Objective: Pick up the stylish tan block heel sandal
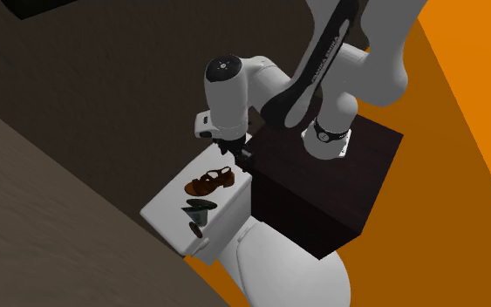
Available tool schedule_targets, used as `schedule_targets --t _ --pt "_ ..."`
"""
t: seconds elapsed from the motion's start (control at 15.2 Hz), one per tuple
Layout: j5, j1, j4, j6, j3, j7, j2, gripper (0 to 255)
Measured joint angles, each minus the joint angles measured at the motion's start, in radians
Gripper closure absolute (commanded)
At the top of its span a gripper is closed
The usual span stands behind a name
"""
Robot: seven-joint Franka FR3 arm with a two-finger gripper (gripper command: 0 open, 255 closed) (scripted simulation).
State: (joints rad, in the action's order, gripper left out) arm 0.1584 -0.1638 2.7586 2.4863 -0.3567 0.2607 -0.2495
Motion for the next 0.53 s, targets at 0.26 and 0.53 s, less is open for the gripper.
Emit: schedule_targets --t 0.26,0.53 --pt "-0.087 0.009 -0.035 0.149 -0.051 0.088 0.176 0" --pt "-0.237 0.002 -0.081 0.259 -0.055 0.21 0.336 0"
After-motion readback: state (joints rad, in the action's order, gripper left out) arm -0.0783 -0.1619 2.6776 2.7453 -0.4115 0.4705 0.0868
